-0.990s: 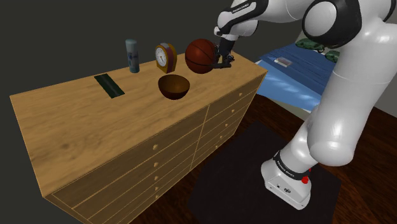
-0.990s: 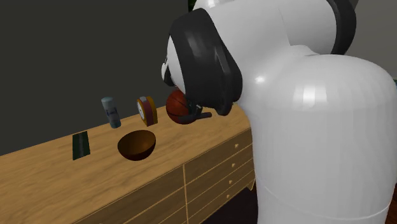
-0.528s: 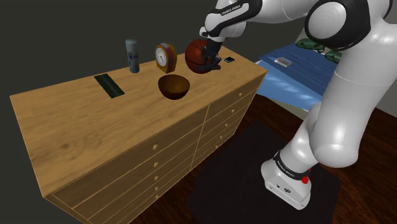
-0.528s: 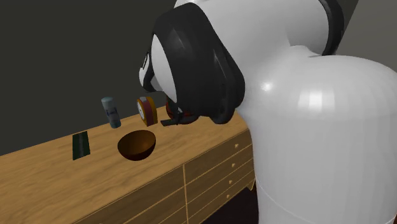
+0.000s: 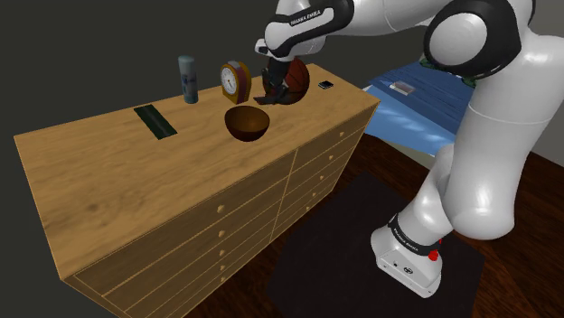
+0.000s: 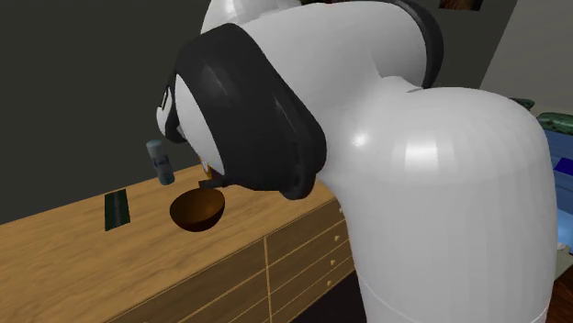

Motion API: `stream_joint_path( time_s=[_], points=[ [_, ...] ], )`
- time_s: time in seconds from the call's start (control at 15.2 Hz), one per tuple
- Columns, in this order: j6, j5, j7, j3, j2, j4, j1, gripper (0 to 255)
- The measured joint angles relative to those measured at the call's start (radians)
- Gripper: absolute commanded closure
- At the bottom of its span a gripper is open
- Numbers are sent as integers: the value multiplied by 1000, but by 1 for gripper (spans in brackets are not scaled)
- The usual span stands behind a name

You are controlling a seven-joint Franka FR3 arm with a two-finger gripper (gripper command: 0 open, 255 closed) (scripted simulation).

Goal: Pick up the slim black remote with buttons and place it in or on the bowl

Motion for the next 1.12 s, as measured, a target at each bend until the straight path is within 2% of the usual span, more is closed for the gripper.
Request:
stream_joint_path(
  time_s=[0.53, 1.12],
  points=[
    [-36, 8, 156, 54, 94, 129, 88, 255],
    [38, 38, 150, 73, 152, 110, 82, 255]
  ],
)
